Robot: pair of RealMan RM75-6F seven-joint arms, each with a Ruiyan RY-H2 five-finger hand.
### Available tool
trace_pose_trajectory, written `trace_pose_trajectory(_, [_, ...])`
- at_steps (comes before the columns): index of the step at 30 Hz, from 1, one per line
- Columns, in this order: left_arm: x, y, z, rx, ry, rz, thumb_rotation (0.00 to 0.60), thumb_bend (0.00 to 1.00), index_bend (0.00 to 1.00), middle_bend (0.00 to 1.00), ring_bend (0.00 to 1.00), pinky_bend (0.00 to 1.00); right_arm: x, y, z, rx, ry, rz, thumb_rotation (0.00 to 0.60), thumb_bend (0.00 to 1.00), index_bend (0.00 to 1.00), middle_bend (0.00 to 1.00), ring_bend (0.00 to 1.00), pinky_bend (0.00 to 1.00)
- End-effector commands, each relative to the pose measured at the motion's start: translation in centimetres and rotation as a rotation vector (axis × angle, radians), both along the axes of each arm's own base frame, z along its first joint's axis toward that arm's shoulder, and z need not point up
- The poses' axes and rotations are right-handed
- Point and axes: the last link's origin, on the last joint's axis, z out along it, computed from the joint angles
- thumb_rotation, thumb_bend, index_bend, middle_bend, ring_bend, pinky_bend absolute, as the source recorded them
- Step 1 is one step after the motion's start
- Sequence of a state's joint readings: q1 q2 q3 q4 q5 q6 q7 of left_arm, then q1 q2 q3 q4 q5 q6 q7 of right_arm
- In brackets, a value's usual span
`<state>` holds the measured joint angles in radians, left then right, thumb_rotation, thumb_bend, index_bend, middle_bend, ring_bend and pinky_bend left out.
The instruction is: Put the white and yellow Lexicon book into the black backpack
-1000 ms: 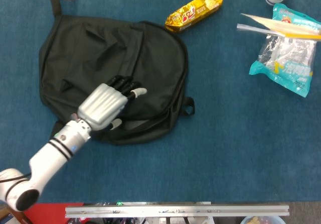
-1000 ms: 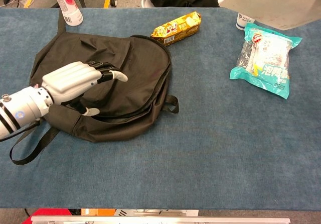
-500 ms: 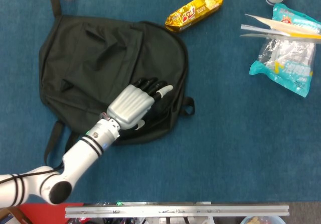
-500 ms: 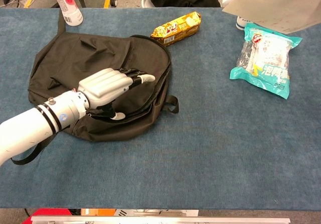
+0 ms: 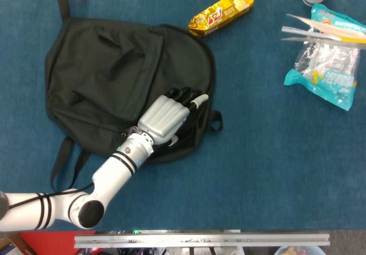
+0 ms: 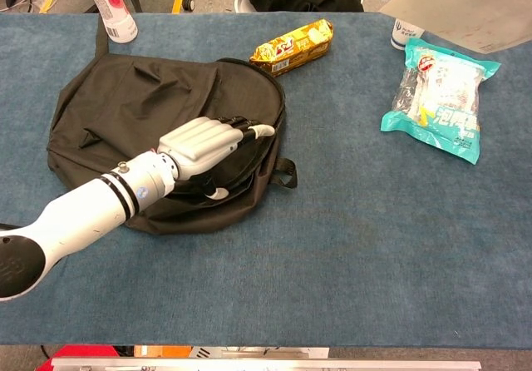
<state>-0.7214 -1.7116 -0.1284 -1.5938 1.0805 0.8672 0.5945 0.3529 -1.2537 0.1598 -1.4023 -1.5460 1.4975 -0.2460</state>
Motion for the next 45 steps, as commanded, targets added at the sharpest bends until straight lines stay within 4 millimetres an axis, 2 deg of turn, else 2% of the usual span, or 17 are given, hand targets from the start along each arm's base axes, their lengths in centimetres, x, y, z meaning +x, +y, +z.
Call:
trace_pose_trajectory(1, [0.5, 0.2, -0.4, 0.003, -0.014, 0.016, 0.6, 0.17, 0.01, 0.06, 0.06, 0.15, -0.1, 0.1, 0.0, 0.001, -0.001, -0.003, 0.6, 0.46, 0.87, 0.71, 0.59, 0.7])
trace_pose_trajectory(6, [1.3, 1.2, -0.8, 0.052, -0.054, 0.061, 0.6, 0.17, 0.01, 0.07, 0.06, 0.15, -0.1, 0.2, 0.2, -0.004, -0.003, -0.002, 0.6, 0.46, 0.87, 0.71, 0.59, 0.7])
trace_pose_trajectory(13, [1.3, 2.5, -1.0, 0.118, -0.082, 0.121, 0.6, 0.17, 0.03, 0.09, 0.08, 0.18, 0.0, 0.2, 0.2, -0.005, -0.004, 0.001, 0.6, 0.46, 0.87, 0.71, 0.59, 0.7])
trace_pose_trajectory(16, [1.1, 3.0, -1.1, 0.147, -0.099, 0.158, 0.6, 0.17, 0.09, 0.14, 0.12, 0.25, 0.0, 0.3, 0.2, -0.005, -0.006, 0.002, 0.6, 0.46, 0.87, 0.71, 0.59, 0.7])
trace_pose_trajectory(18, [0.9, 3.3, -1.0, 0.172, -0.122, 0.183, 0.6, 0.18, 0.16, 0.19, 0.19, 0.32, 0.0, 0.3, 0.3, -0.006, -0.005, 0.002, 0.6, 0.46, 0.87, 0.71, 0.59, 0.7])
trace_pose_trajectory(21, [0.6, 3.6, -0.8, 0.21, -0.153, 0.201, 0.6, 0.25, 0.28, 0.28, 0.29, 0.45, 0.0, 0.4, 0.3, -0.007, -0.008, 0.002, 0.6, 0.46, 0.87, 0.71, 0.59, 0.7])
trace_pose_trajectory(24, [0.3, 3.9, -0.5, 0.241, -0.171, 0.207, 0.6, 0.32, 0.39, 0.4, 0.43, 0.6, 0.0, 0.4, 0.3, -0.007, -0.013, 0.002, 0.6, 0.46, 0.88, 0.71, 0.59, 0.7])
trace_pose_trajectory(26, [0.0, 4.0, -0.1, 0.258, -0.187, 0.207, 0.6, 0.34, 0.47, 0.49, 0.53, 0.69, 0.0, 0.5, 0.3, -0.007, -0.012, 0.003, 0.6, 0.46, 0.88, 0.71, 0.59, 0.7])
trace_pose_trajectory(29, [-0.2, 4.0, 0.7, 0.274, -0.209, 0.196, 0.6, 0.35, 0.52, 0.56, 0.57, 0.77, 0.1, 0.5, 0.2, -0.001, -0.01, 0.006, 0.6, 0.46, 0.88, 0.71, 0.59, 0.7])
trace_pose_trajectory(32, [-0.4, 4.1, 1.8, 0.291, -0.226, 0.18, 0.6, 0.35, 0.53, 0.57, 0.58, 0.79, 0.2, 0.6, 0.2, 0.004, -0.011, 0.011, 0.6, 0.46, 0.88, 0.71, 0.59, 0.7])
trace_pose_trajectory(36, [-0.7, 4.1, 4.3, 0.322, -0.255, 0.143, 0.6, 0.36, 0.54, 0.6, 0.62, 0.84, 0.6, 0.7, -0.3, 0.033, -0.004, 0.036, 0.6, 0.46, 0.88, 0.71, 0.59, 0.7])
trace_pose_trajectory(45, [-1.1, 4.8, 7.2, 0.393, -0.279, 0.132, 0.6, 0.4, 0.62, 0.73, 0.76, 1.0, 2.0, 0.8, -1.2, 0.069, 0.015, 0.096, 0.6, 0.46, 0.88, 0.71, 0.59, 0.7])
